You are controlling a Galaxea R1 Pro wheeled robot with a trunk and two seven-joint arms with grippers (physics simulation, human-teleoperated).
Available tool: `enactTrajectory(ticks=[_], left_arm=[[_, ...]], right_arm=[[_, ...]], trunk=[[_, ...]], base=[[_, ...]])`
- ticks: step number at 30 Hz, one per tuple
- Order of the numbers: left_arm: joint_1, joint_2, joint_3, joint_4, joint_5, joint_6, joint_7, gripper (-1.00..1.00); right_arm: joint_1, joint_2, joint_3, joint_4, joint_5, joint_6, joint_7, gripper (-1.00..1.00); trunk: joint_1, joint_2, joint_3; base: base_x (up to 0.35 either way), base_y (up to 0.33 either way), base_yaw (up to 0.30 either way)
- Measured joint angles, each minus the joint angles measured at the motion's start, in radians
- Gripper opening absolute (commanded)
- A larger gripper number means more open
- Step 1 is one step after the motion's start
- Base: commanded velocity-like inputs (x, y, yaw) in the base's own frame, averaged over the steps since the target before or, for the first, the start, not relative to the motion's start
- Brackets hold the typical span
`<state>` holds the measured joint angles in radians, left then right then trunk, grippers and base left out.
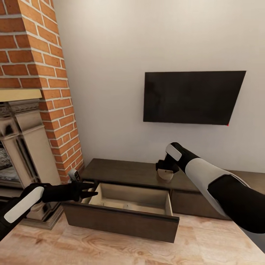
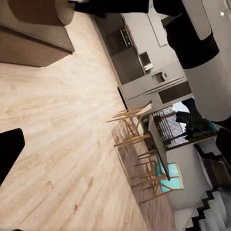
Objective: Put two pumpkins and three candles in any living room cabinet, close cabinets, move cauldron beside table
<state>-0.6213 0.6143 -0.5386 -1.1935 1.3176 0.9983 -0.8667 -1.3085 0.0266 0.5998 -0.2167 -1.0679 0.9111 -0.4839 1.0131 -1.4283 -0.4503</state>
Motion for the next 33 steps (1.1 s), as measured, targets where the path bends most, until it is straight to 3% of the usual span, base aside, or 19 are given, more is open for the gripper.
enactTrajectory(ticks=[7, 17, 24, 33], left_arm=[[0.000, -0.002, -0.002, 0.000, -0.001, 0.000, 0.000, 1.00], [0.000, -0.003, -0.003, -0.004, -0.005, -0.001, 0.001, 1.00], [0.000, -0.004, -0.002, -0.005, -0.006, -0.002, 0.001, 1.00], [0.000, -0.005, -0.002, -0.005, -0.006, -0.002, 0.001, 1.00]], right_arm=[[0.004, 0.020, -0.002, 0.012, -0.006, -0.003, -0.001, -1.00], [0.013, 0.029, 0.001, 0.058, -0.001, -0.005, 0.005, -1.00], [0.054, 0.030, 0.001, 0.062, 0.000, -0.059, 0.011, -1.00], [0.089, 0.041, 0.003, 0.062, 0.001, -0.088, 0.014, -1.00]], trunk=[[0.000, 0.000, 0.000], [0.000, 0.000, 0.000], [0.000, 0.000, 0.000], [0.035, -0.063, -0.028]], base=[[0.131, 0.079, 0.000], [0.009, 0.015, 0.000], [0.000, 0.000, 0.000], [0.000, 0.000, 0.000]])
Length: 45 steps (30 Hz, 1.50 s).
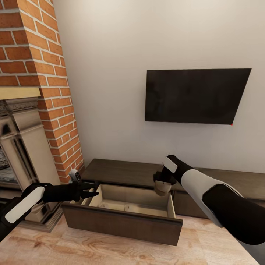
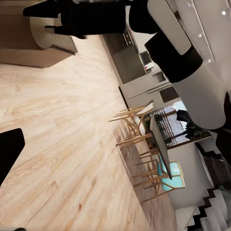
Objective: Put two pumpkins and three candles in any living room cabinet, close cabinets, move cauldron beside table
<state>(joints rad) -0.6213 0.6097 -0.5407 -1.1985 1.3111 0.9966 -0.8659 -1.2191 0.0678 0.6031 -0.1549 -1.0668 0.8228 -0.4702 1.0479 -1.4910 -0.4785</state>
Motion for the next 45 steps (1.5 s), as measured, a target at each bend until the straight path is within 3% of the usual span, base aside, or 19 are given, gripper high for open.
enactTrajectory(ticks=[36, 45], left_arm=[[0.000, -0.005, -0.001, 0.000, -0.002, 0.000, 0.000, 1.00], [0.000, -0.006, -0.001, 0.000, -0.002, 0.000, 0.000, 1.00]], right_arm=[[0.054, 0.001, 0.004, -0.033, 0.009, -0.031, 0.006, -1.00], [0.054, 0.002, 0.005, -0.034, 0.010, -0.033, 0.055, -1.00]], trunk=[[0.138, -0.252, -0.113], [0.173, -0.315, -0.141]], base=[[0.000, 0.000, 0.000], [0.000, 0.000, 0.000]])
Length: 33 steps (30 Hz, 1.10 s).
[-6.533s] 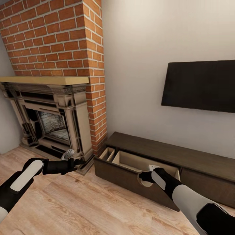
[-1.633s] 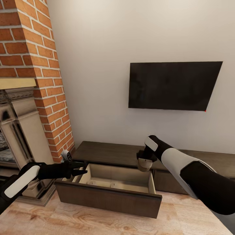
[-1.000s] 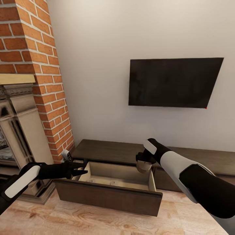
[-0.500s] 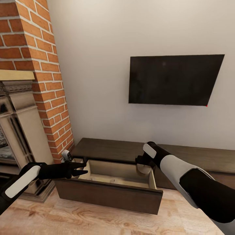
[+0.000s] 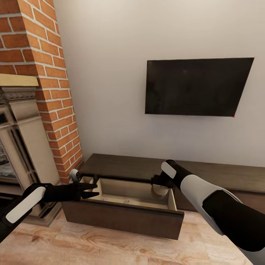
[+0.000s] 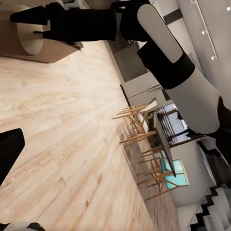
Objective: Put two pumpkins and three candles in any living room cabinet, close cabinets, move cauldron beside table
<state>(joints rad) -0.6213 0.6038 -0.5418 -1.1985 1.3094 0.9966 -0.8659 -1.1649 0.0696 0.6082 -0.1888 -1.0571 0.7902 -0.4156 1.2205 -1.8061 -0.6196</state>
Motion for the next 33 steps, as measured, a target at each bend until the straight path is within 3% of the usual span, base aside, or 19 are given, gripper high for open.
enactTrajectory(ticks=[14, 25, 33], left_arm=[[0.000, -0.002, -0.017, 0.000, 0.000, 0.000, 0.000, 1.00], [0.000, -0.002, -0.020, -0.001, 0.000, 0.000, 0.000, 1.00], [0.000, -0.003, -0.022, -0.001, -0.002, -0.001, 0.000, 1.00]], right_arm=[[0.000, 0.001, 0.001, 0.001, 0.002, -0.001, 0.007, -1.00], [0.000, 0.001, 0.001, 0.001, 0.002, -0.021, 0.009, -1.00], [0.000, 0.001, 0.001, 0.002, 0.003, -0.023, 0.009, -1.00]], trunk=[[0.054, -0.098, -0.044], [0.054, -0.098, -0.044], [0.054, -0.098, -0.044]], base=[[0.000, 0.000, 0.000], [0.003, 0.000, 0.000], [0.200, 0.000, 0.000]])
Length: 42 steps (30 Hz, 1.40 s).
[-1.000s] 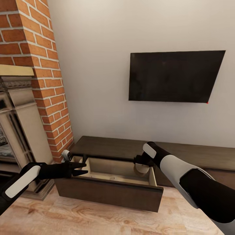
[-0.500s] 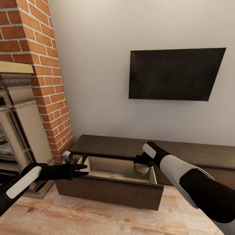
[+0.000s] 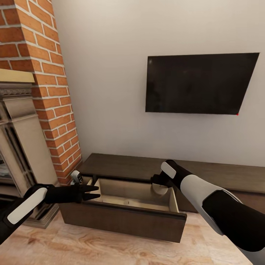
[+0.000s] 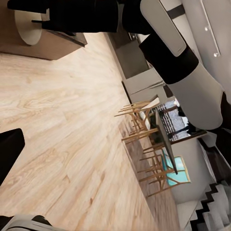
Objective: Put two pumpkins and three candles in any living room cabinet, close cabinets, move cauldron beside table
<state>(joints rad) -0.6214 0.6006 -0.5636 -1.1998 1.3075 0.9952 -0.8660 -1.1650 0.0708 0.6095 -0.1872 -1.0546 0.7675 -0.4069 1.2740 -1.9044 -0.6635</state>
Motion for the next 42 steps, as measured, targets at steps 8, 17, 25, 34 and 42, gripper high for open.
enactTrajectory(ticks=[8, 17, 25, 34, 42], left_arm=[[0.000, 0.000, -0.001, 0.000, -0.001, 0.000, 0.000, 1.00], [0.000, -0.001, -0.001, 0.000, -0.001, 0.000, 0.000, 1.00], [0.000, 0.000, -0.001, -0.020, 0.000, 0.000, 0.000, 1.00], [0.000, 0.000, -0.001, -0.025, 0.002, 0.000, 0.000, 1.00], [0.000, -0.001, -0.001, -0.025, 0.002, 0.000, 0.000, 1.00]], right_arm=[[0.000, 0.000, 0.000, 0.000, -0.001, 0.000, 0.000, -1.00], [0.000, 0.000, 0.000, 0.000, 0.000, 0.000, 0.000, -1.00], [0.000, 0.000, 0.000, 0.000, -0.001, 0.000, 0.000, -1.00], [0.000, 0.000, -0.001, 0.001, -0.005, 0.041, 0.012, -1.00], [0.000, 0.000, 0.000, 0.002, -0.010, 0.090, 0.012, -1.00]], trunk=[[0.000, 0.000, 0.000], [0.000, 0.000, 0.000], [0.004, -0.007, -0.003], [0.039, -0.070, -0.031], [0.069, -0.126, -0.056]], base=[[0.101, 0.000, 0.000], [0.202, 0.000, 0.000], [0.008, 0.000, 0.000], [0.000, 0.000, 0.000], [0.000, 0.000, 0.000]])
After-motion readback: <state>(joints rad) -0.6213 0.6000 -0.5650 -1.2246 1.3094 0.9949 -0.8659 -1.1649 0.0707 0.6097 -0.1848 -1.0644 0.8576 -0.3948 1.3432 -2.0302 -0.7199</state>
